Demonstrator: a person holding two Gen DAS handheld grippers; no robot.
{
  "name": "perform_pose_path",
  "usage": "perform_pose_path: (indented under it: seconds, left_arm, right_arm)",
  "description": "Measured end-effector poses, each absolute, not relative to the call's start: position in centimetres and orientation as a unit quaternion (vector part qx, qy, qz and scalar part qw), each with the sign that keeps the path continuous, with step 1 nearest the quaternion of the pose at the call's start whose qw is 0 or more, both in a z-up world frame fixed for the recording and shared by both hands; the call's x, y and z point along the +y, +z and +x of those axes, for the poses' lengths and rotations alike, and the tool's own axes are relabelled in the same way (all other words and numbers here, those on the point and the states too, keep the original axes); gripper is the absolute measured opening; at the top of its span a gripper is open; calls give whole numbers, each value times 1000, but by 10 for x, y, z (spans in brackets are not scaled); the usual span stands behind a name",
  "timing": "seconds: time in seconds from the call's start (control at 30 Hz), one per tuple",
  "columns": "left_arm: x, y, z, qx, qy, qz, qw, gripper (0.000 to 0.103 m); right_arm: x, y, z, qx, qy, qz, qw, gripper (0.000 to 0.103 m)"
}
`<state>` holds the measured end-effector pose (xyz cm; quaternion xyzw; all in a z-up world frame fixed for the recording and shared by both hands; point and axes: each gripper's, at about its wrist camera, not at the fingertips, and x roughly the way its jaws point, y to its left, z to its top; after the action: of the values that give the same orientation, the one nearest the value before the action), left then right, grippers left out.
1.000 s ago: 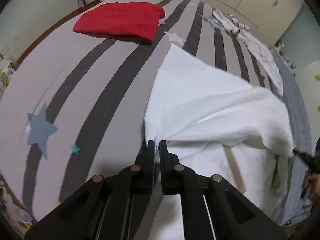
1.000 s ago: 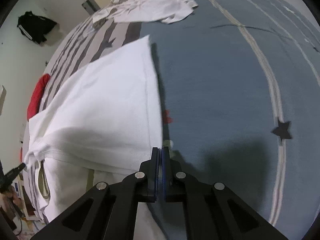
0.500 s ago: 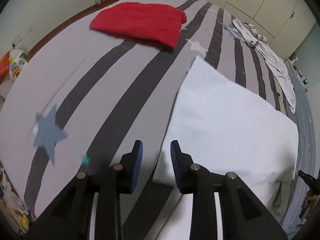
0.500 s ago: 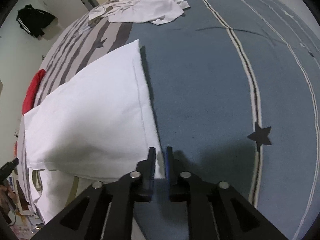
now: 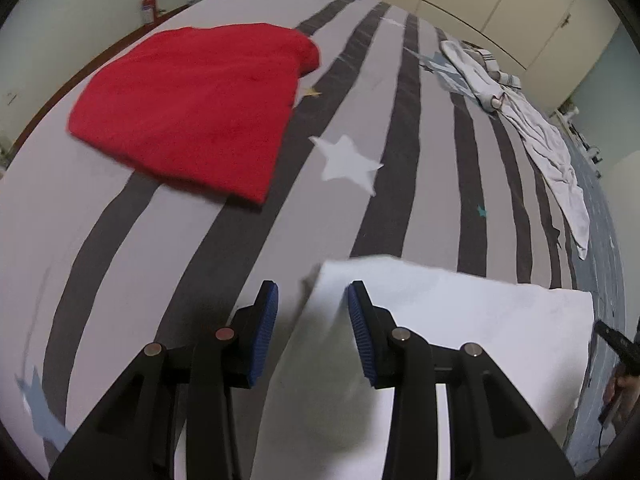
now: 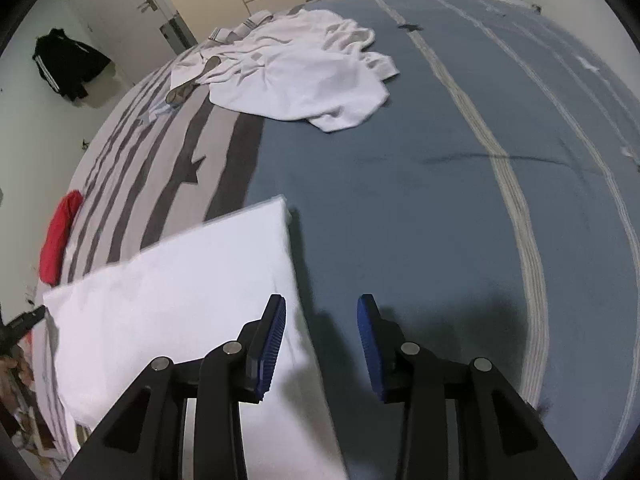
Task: Fold clothes
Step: 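Open both grippers and release the folded white shirt onto the bed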
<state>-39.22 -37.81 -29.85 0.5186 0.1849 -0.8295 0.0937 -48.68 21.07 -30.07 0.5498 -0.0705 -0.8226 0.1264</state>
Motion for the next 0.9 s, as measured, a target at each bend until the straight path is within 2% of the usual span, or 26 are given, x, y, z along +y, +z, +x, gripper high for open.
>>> perform_pose_path:
  seconds: [0.07,0.1,0.13,0.23,0.3,0.33,0.4,0.57,0.6,0.63,0.67,0.7,0.73,0.77,0.9]
  left_arm:
    - [-374,-298,-399,173,-831,523,75,21]
    - [-372,-297,-400,168,-833,523,69,8]
    - [-371,-297,-402,162,-832,526,65,4]
    - [-376,-296,-406,162,-833,525,62,3]
    - [-383,-295,-408,168,-835,520,64,3]
    - [-386,-295,-410,171,-836,517,65,3]
    - [-394,-300,-413,182,-831,521,70,3]
    - [-415,-321,-417,204,-801,553,107,4]
    - [-421,-321,-415,213,-797,554,115,8]
    - [-425,-318,-410,225,-797,548,120,18]
    - [-430,-314,-406,237,-797,542,125,23]
    - [-431,-308,-399,245,-801,532,126,31]
    - [-433,-302,-391,252,-805,522,126,35]
    - [-429,-297,-380,246,-808,520,125,36]
    - [-411,-284,-334,230,-815,518,122,36]
  right_arm:
    - [202,-307,-492,-68,-821,550,135,34]
    - [197,-309,-495,-65,-821,550,141,34]
    - [193,-311,-499,-66,-819,550,147,34]
    - [185,-317,-510,-73,-815,552,162,33]
    - [183,-322,-515,-64,-811,560,155,19]
    - [184,-324,-517,-65,-810,563,152,7]
    - [187,-327,-520,-69,-811,563,146,7]
    - [186,-331,-519,-57,-815,560,136,7]
    - [187,-331,-520,-61,-814,561,137,7]
    - [187,-332,-520,-65,-813,561,138,9]
    - [188,-332,-521,-71,-812,563,137,11]
    - [190,-330,-520,-74,-812,563,136,13]
    - [192,-328,-519,-76,-812,563,134,20]
    - [195,-324,-516,-76,-815,559,131,24]
    - [212,-309,-487,-76,-824,547,127,28]
